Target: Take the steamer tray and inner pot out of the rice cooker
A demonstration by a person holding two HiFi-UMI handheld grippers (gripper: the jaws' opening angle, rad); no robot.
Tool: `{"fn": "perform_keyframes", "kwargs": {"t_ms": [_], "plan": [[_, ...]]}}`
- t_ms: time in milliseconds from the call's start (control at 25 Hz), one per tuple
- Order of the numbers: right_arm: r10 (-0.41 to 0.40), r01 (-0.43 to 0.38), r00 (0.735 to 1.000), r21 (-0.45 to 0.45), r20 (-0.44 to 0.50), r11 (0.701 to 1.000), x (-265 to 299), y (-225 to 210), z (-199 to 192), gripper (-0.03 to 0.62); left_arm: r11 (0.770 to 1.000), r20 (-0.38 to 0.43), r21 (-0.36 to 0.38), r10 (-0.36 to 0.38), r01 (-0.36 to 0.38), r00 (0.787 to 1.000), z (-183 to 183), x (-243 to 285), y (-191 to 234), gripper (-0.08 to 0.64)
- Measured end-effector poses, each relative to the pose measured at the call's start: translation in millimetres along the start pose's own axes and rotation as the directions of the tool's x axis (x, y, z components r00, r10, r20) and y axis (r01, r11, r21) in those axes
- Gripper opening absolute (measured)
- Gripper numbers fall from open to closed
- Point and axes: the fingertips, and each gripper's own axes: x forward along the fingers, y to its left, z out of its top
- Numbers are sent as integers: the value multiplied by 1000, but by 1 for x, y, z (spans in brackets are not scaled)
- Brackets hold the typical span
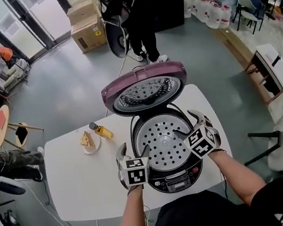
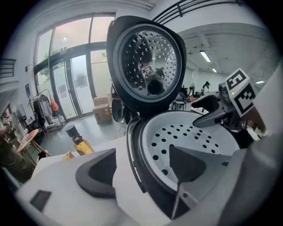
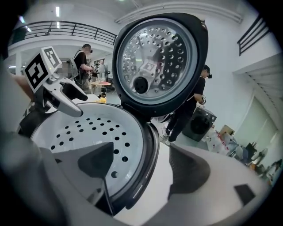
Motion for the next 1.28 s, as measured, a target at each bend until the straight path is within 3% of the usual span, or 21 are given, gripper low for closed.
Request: {"fn": "perform_keyframes", "kwargs": {"t_ms": [200, 320, 600, 760, 1280], "plan": [[12, -13, 1000, -44, -15, 999, 8, 2, -4, 250, 997, -11, 72, 19, -19, 1000, 2, 4, -1, 271], [-2, 2, 1000, -75, -5, 997, 11, 2, -3, 195, 996, -10, 92, 4, -3, 1000, 1, 5, -4, 207], [-14, 15, 1000, -96, 10, 995, 8, -1, 1, 185, 992, -4, 123, 17, -16, 1000, 4, 4, -5, 193], [-32, 34, 999, -136, 11, 990, 9, 5, 4, 100, 989, 1, 148, 30, -29, 1000, 4, 3, -5, 178], [-50, 53, 998, -111, 29, 992, -4, 1, 14, 80, 979, 39, 197, 44, -51, 998, 20, -6, -4, 87]]}}
